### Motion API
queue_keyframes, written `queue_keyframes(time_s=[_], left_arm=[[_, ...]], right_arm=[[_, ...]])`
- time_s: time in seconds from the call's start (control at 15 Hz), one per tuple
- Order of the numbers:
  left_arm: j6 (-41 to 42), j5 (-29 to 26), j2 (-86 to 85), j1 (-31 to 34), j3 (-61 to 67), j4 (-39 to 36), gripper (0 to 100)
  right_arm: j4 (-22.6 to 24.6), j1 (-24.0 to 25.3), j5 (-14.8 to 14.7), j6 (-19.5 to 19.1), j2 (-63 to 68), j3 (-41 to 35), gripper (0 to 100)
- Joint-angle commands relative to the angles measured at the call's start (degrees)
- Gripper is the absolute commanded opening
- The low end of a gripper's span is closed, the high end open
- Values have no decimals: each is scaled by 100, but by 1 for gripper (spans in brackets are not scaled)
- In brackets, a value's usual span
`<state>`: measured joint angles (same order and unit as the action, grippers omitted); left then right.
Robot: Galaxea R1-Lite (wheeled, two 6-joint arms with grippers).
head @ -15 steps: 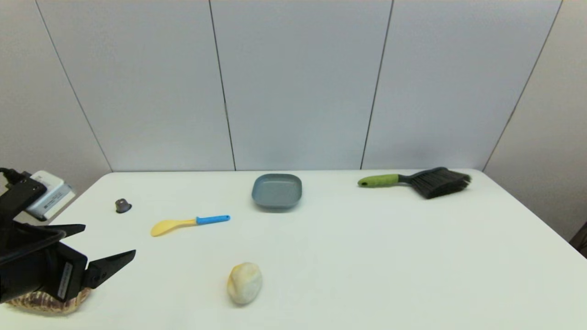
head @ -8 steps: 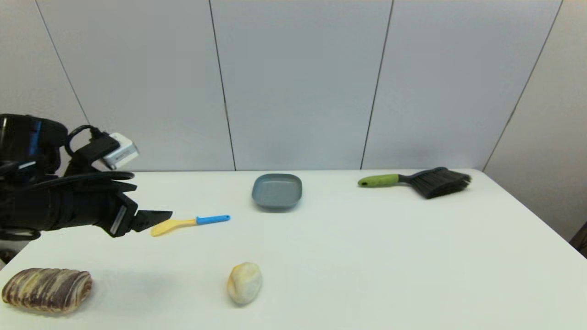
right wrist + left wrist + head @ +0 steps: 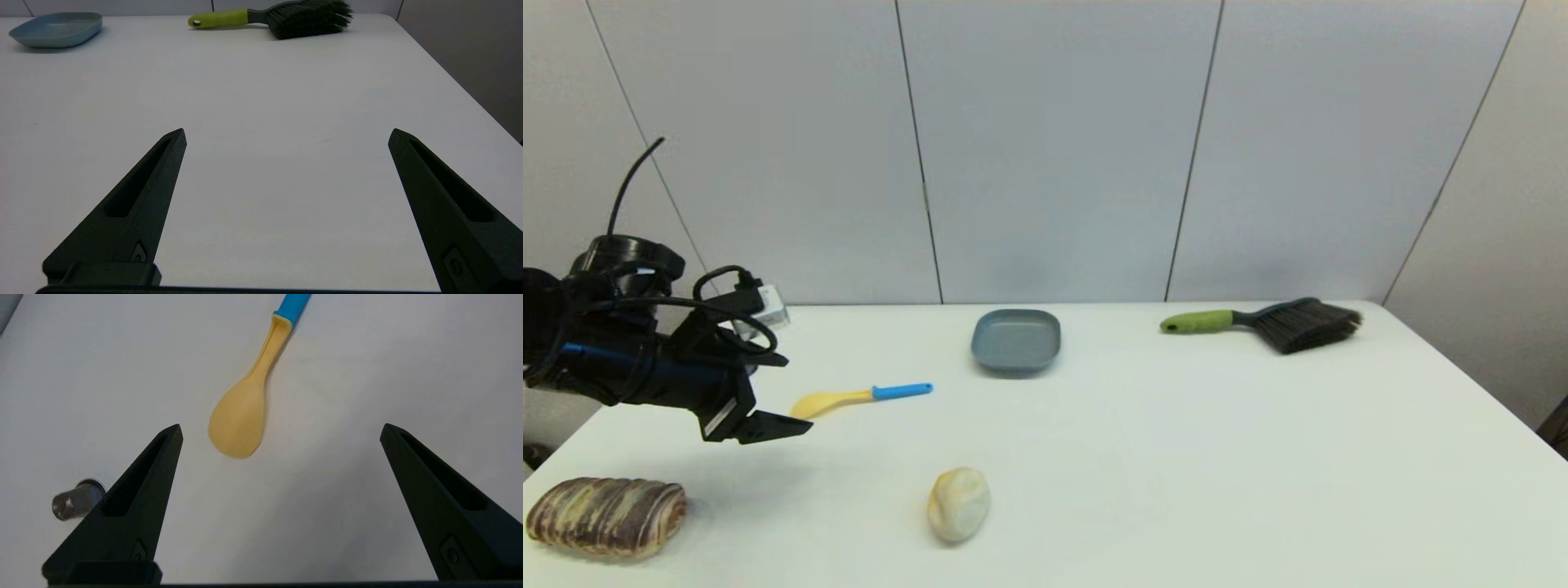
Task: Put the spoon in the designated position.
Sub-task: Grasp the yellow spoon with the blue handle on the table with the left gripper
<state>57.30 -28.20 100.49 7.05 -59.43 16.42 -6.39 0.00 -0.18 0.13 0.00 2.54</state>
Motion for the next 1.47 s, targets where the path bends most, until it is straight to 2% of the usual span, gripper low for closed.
queue_keyframes(time_s=[0.07, 0.27, 0.6, 0.93, 1.47], left_arm=[[168, -142, 542, -28, -508, 212, 100], [133, -467, 920, -415, -772, 221, 100], [124, -476, 1236, -810, -939, 292, 100], [168, -450, 1579, -836, -1317, 959, 100], [-25, -388, 2274, -828, -2213, 1030, 100]], right_arm=[[-3, 0, 1, 4, 9, 1, 100], [-3, 0, 1, 4, 9, 1, 100], [-3, 0, 1, 4, 9, 1, 100], [-3, 0, 1, 4, 9, 1, 100], [-3, 0, 1, 4, 9, 1, 100]])
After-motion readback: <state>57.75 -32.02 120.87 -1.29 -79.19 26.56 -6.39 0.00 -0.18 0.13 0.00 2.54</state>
